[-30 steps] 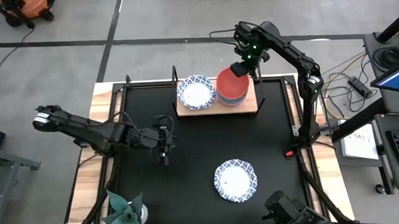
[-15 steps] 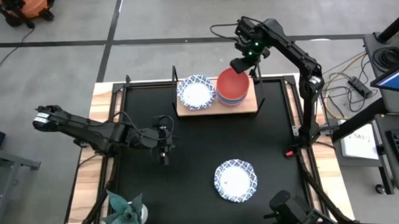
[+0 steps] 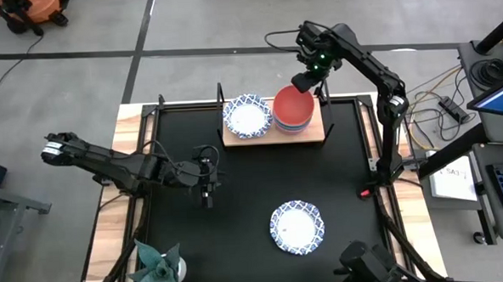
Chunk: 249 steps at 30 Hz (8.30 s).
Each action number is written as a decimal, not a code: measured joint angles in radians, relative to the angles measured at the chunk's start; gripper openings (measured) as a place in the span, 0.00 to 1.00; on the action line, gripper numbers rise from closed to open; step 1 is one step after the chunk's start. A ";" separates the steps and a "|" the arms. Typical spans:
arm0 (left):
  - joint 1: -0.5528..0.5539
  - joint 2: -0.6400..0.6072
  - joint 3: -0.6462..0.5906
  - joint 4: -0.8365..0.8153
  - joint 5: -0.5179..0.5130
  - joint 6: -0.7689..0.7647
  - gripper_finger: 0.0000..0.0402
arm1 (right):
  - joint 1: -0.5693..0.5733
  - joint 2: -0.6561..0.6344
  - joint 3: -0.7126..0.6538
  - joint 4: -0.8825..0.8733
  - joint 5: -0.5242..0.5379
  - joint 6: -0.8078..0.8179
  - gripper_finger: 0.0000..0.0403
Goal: Place and stack bowls onto a shelf
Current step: Stack the orange bowl on top of the green bowl on the shelf, then stack the white and blue bowl on top of the white and blue bowl on the shelf
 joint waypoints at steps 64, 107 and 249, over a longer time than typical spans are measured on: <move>0.000 0.000 0.000 0.000 0.000 0.007 0.22 | 0.287 -0.054 -0.348 0.623 0.026 -0.121 0.02; 0.000 0.299 0.010 0.564 0.000 -0.150 0.30 | 0.814 -1.136 -1.587 1.460 -0.054 -0.238 0.02; 0.728 0.321 0.622 -0.373 0.072 -0.027 0.34 | 0.812 -1.328 -1.636 1.426 -0.013 -0.312 0.02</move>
